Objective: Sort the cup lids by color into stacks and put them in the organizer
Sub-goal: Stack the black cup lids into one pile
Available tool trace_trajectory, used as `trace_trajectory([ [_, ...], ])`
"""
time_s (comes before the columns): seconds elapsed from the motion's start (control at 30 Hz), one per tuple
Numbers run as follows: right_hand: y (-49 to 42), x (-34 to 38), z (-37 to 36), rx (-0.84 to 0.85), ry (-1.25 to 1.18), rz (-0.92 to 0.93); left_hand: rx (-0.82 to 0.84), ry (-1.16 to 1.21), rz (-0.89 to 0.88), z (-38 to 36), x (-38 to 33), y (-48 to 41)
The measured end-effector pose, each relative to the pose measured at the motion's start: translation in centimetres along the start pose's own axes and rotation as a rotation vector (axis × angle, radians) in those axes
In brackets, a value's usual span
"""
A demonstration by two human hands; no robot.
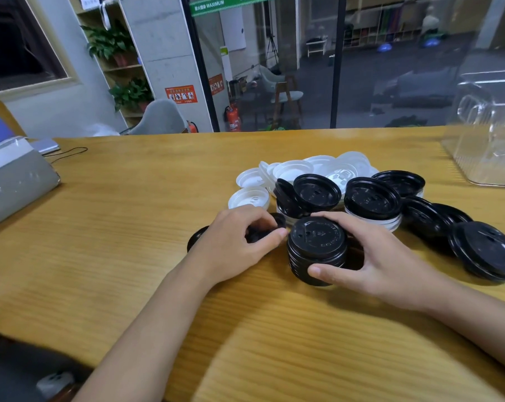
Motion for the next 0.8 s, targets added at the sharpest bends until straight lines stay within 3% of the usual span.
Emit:
trace_trajectory([
  [0.2, 0.1, -0.2, 0.1, -0.015, 0.009, -0.014, -0.038, -0.069, 0.021, 0.2, 0.2, 0.1],
  [0.37, 0.1, 0.0, 0.2, -0.026, 0.009, -0.029, -0.179, -0.059, -0.031, 1.9, -1.0, 0.2],
  [0.53, 0.2, -0.2, 0.3, -0.040, 0.024, -0.042, -0.284, 0.226, 0.008, 3.2, -1.4, 0.5],
  [0.8, 0.2, -0.5, 0.2, -0.039, 0.026, -0.043, -0.300, 0.733, 0.027, 3.8, -1.2, 0.4],
])
Point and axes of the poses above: each hand's wrist, its own y-axis away from the middle knuckle, its own z-axis out of the back of the hand, x = y × z, the point moved 10 cm from there along -y, towards the middle knuckle, and after that the axes turned 4 degrees about y, right-handed, at the moved point
